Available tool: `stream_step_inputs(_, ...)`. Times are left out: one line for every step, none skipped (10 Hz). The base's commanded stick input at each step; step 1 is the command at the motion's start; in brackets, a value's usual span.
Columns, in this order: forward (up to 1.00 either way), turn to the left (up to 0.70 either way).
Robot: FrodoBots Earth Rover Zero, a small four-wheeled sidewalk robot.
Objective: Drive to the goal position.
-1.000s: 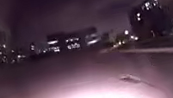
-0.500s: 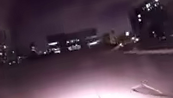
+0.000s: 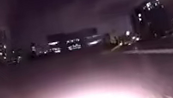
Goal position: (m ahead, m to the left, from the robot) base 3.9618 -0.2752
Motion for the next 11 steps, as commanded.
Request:
stream_step_inputs(1.0, 0.0)
stream_step_inputs(1.0, 0.0)
stream_step_inputs(1.0, 0.0)
stream_step_inputs(1.0, 0.0)
stream_step_inputs(1.0, 0.0)
stream_step_inputs(1.0, 0.0)
stream_step_inputs(1.0, 0.0)
stream_step_inputs(1.0, 0.0)
stream_step_inputs(1.0, 0.0)
stream_step_inputs(1.0, 0.0)
stream_step_inputs(1.0, 0.0)
